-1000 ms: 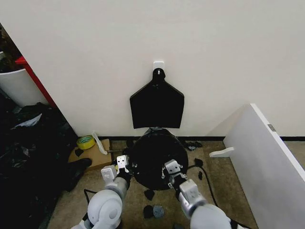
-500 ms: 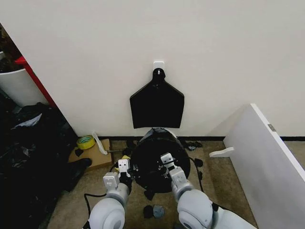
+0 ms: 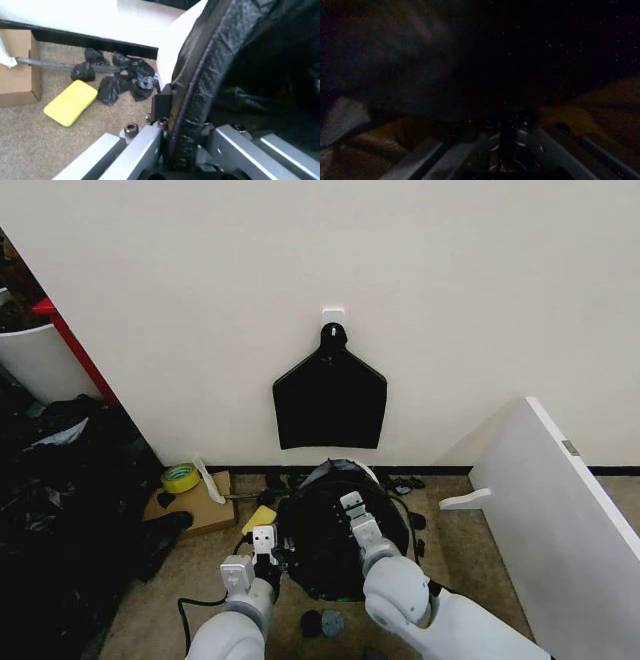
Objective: Place the garbage bag over the trash bin.
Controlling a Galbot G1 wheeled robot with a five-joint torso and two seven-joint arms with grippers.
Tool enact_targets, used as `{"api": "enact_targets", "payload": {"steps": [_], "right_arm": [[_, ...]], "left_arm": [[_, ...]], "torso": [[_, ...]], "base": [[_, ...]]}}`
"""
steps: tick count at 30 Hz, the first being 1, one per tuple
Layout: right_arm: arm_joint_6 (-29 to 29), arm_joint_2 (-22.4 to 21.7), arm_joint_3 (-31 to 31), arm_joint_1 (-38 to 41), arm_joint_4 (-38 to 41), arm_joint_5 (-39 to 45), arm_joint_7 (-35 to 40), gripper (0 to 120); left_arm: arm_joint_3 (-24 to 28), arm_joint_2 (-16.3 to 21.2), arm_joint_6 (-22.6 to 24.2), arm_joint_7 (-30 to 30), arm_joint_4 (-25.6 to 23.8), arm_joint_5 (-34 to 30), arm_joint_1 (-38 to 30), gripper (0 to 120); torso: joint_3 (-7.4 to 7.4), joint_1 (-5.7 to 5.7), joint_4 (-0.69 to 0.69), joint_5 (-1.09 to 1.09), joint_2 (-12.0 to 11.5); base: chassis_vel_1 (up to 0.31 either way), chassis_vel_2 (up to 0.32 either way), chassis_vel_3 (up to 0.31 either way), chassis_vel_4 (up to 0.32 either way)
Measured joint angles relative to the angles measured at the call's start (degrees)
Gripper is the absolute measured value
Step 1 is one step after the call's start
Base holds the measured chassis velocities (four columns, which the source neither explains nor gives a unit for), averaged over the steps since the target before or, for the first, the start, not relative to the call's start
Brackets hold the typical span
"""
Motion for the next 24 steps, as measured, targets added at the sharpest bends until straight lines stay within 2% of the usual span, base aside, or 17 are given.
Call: {"api": "enact_targets", "payload": {"steps": [4, 8, 11, 12, 14, 16, 19, 20, 24], "right_arm": [[11.9, -1.3, 0.6, -1.6, -0.3, -3.3, -8.5, 0], [15.2, -2.3, 0.4, -3.0, 1.6, -1.6, -12.1, 0], [10.3, -2.9, 0.2, -3.5, 4.1, 4.5, -10.8, 0], [10.3, -2.9, 0.2, -3.5, 4.1, 4.5, -10.8, 0], [3.7, -2.9, 0.2, -3.2, 5.5, 10.2, -7.4, 0], [0.2, -2.8, 0.2, -2.8, 5.8, 12.2, -5.5, 0], [-4.5, -2.6, -0.1, -1.7, 3.8, 8.5, -4.1, 0], [-4.5, -2.6, -0.1, -1.7, 3.8, 8.5, -4.1, 0], [-5.4, -2.6, -0.8, -0.9, 1.0, -0.3, -5.1, 0]], "left_arm": [[0.1, -0.1, 0.0, 0.1, 0.4, 0.2, -0.2, 0], [0.1, -0.1, 0.1, 0.1, 0.9, 0.3, -0.3, 0], [0.2, -0.1, 0.2, 0.1, 1.0, 0.3, -0.4, 0], [0.2, -0.1, 0.2, 0.1, 1.0, 0.3, -0.4, 0], [0.2, -0.1, 0.2, 0.1, 0.9, 0.3, -0.4, 0], [0.2, 0.0, 0.3, 0.1, 0.8, 0.3, -0.4, 0], [0.1, 0.1, 0.5, 0.1, 0.4, 0.3, -0.3, 0], [0.1, 0.1, 0.5, 0.1, 0.4, 0.3, -0.3, 0], [0.0, 0.3, 0.6, 0.1, 0.4, 0.3, -0.2, 0]], "torso": [[0.0, 0.0, 0.0, 0.0, 0.0], [-0.01, 0.0, 0.0, 0.0, 0.0], [0.0, 0.0, 0.0, 0.0, 0.0], [0.0, 0.0, 0.0, 0.0, 0.0], [-0.01, 0.0, -0.01, -0.01, 0.0], [-0.01, 0.0, 0.0, 0.0, 0.0], [0.0, 0.0, 0.0, 0.0, 0.0], [0.0, 0.0, 0.0, 0.0, 0.0], [0.0, 0.0, 0.0, 0.0, 0.0]], "base": [[0.0, 0.0, 0.0, 0.0], [0.0, 0.0, 0.0, 0.0], [0.0, 0.0, 0.0, 0.0], [0.0, 0.0, 0.0, 0.0], [0.0, 0.0, 0.0, 0.0], [0.0, 0.0, 0.0, 0.0], [0.0, 0.0, 0.0, 0.0], [0.0, 0.0, 0.0, 0.0], [0.0, 0.0, 0.0, 0.0]]}}
